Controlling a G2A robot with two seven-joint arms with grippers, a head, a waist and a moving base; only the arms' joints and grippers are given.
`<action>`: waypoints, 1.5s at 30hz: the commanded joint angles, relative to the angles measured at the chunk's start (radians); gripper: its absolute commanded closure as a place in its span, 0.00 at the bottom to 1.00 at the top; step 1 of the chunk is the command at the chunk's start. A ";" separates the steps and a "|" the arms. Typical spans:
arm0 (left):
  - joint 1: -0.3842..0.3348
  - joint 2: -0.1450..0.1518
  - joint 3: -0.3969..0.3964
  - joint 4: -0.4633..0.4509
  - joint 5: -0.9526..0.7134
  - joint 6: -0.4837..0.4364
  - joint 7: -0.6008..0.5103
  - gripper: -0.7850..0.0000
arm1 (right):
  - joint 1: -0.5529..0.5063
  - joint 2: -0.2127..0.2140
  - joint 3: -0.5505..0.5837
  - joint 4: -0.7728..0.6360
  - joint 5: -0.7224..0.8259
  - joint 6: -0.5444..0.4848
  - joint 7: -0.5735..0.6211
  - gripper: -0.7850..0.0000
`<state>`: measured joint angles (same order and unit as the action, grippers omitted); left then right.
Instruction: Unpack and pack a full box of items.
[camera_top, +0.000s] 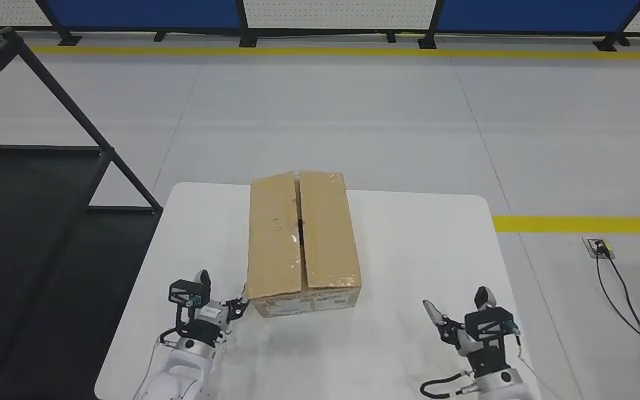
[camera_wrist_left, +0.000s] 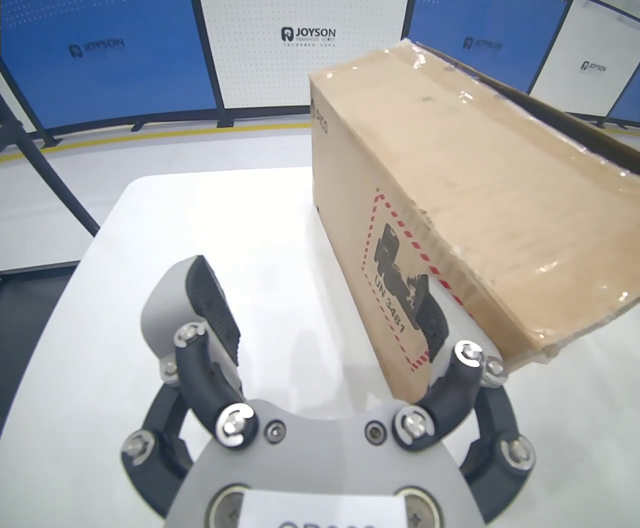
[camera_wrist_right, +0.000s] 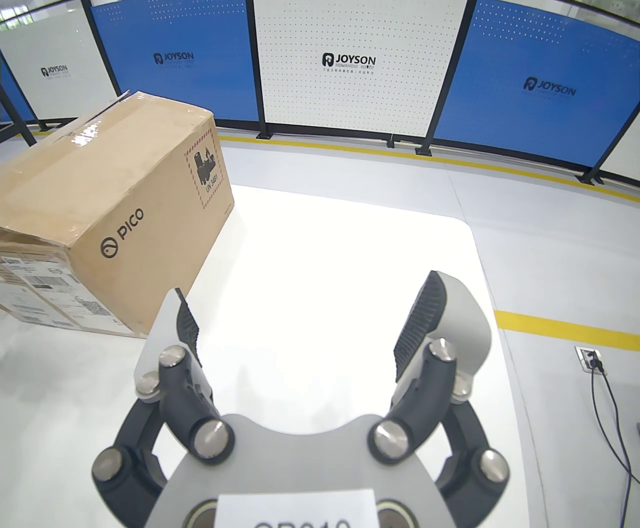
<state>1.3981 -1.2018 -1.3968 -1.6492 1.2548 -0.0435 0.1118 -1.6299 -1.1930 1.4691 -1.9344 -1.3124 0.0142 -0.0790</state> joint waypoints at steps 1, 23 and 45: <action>0.002 -0.001 0.012 -0.005 0.011 -0.018 0.001 0.00 | -0.010 0.001 0.001 -0.006 -0.021 -0.013 -0.012 0.00; -0.018 -0.011 0.086 -0.008 0.042 -0.085 -0.026 0.00 | -0.031 0.006 0.017 -0.009 -0.097 -0.107 -0.095 0.00; -0.092 -0.030 0.246 -0.001 0.171 -0.186 -0.064 0.00 | -0.035 0.007 0.044 0.009 -0.124 -0.173 -0.104 0.00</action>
<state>1.3072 -1.2316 -1.1554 -1.6514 1.4239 -0.2244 0.0467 -1.6651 -1.1860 1.5135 -1.9253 -1.4305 -0.1546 -0.1854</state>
